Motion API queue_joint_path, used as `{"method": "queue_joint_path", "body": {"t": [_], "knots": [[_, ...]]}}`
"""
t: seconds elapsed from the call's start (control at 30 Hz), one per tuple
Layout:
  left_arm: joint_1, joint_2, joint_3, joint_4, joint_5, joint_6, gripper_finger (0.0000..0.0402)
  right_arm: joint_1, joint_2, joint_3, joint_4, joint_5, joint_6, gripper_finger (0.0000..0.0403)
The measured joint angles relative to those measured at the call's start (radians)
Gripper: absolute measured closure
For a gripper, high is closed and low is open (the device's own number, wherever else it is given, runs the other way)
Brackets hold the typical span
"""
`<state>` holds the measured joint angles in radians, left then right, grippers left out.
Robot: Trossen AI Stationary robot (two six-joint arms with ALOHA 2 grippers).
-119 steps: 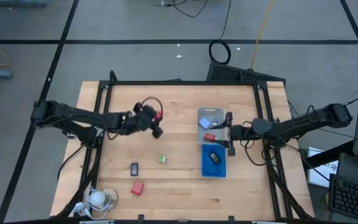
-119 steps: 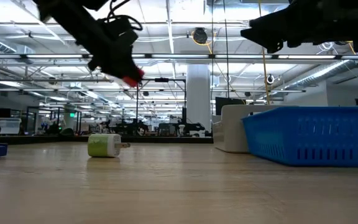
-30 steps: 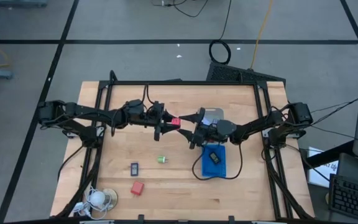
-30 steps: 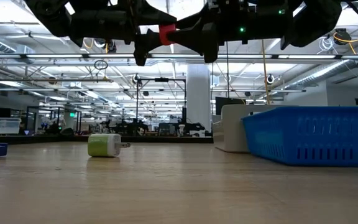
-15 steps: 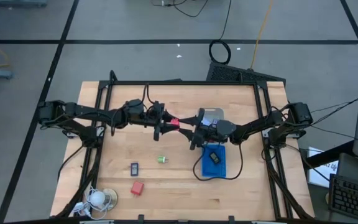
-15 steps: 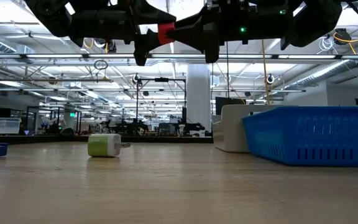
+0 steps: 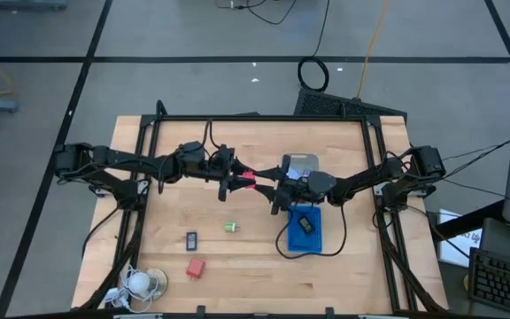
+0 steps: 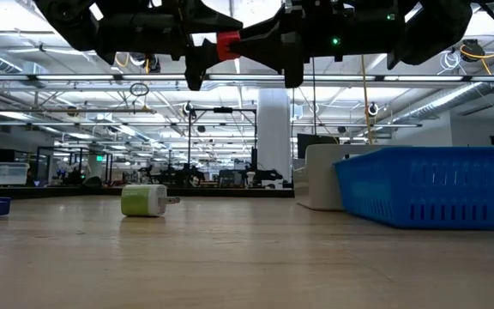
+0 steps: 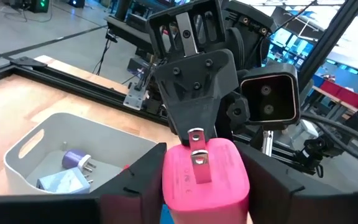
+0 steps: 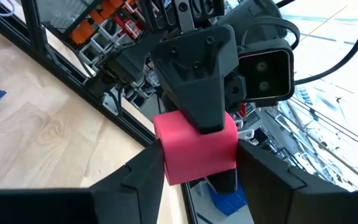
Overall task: Pick & Place Office items
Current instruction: Put the pink charger adapter into the gray bin
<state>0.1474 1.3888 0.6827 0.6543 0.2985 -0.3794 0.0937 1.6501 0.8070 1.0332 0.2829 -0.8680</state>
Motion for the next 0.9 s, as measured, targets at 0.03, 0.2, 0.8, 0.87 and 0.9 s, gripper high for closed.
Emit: {"method": "queue_joint_path", "body": {"t": [0.03, 0.2, 0.8, 0.87, 0.9], "knots": [[0.000, 0.000, 0.000, 0.001, -0.001, 0.004, 0.0208, 0.000, 0.000, 0.000, 0.000, 0.001, 0.003, 0.0234], [0.000, 0.000, 0.000, 0.051, 0.000, 0.013, 0.0143, 0.000, 0.000, 0.000, -0.007, 0.002, 0.021, 0.0240], [0.133, -0.137, -0.001, -0.101, 0.228, 0.114, 0.0070, 0.000, 0.000, 0.000, -0.034, 0.003, 0.127, 0.0238], [0.160, -0.166, -0.001, -0.176, 0.247, 0.116, 0.0071, 0.000, 0.000, 0.000, -0.034, 0.003, 0.153, 0.0238], [0.172, -0.183, -0.001, -0.218, 0.248, 0.120, 0.0073, 0.000, 0.000, 0.000, -0.034, 0.003, 0.168, 0.0238]]}}
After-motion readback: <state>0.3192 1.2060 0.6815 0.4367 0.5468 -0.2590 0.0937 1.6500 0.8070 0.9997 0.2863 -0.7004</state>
